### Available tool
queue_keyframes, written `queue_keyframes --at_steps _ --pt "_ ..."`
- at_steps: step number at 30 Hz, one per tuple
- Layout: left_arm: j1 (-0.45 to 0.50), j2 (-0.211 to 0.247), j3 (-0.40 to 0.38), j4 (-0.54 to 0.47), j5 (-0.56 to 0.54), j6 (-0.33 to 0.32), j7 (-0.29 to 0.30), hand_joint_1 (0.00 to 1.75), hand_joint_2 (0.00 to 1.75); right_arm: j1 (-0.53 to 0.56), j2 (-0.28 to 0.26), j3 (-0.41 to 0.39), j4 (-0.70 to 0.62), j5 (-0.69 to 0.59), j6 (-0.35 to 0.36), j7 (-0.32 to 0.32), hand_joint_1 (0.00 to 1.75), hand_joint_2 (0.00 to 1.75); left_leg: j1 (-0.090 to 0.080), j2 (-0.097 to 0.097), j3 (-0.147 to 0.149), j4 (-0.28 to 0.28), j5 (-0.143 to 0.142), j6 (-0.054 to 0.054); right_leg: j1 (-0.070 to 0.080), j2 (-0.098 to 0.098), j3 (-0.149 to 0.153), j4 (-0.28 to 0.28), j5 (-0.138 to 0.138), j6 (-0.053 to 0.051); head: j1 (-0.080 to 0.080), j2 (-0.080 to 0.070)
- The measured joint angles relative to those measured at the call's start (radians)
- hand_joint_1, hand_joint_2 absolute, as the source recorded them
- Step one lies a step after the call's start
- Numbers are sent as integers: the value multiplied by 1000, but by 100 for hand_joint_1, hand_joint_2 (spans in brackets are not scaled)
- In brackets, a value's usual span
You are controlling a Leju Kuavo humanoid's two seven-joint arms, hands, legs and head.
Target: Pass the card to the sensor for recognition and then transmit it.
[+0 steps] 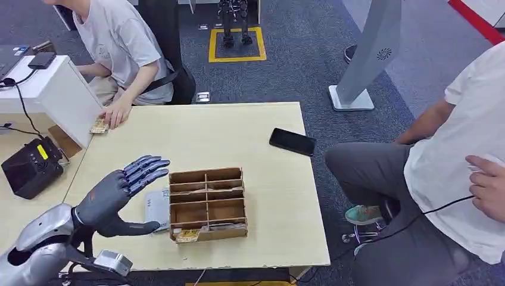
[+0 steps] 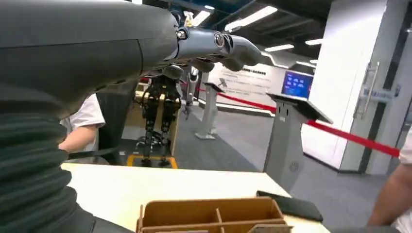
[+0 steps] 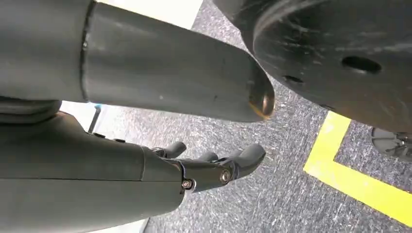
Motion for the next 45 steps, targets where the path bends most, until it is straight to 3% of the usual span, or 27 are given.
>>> queue_keyframes --at_steps 19,20,34,45 --pt "49 32 0 0 -5 -65 -46 0 0 -9 22 0 58 16 35 7 0 0 0 0 0 0 0 0 0 0 0 0 0 0 0 0" --pt "49 32 0 0 -6 -68 -46 0 175 -9 23 0 60 17 36 7 0 0 0 0 0 0 0 0 0 0 0 0 0 0 0 0" --pt "57 27 -7 16 -163 58 24 0 175 -11 37 0 82 1 47 9 0 0 0 0 0 0 0 0 0 0 0 0 0 0 0 0" --pt "58 -8 -51 68 -232 153 58 0 175 -15 42 0 89 -6 51 9 0 0 0 0 0 0 0 0 0 0 0 0 0 0 0 0"
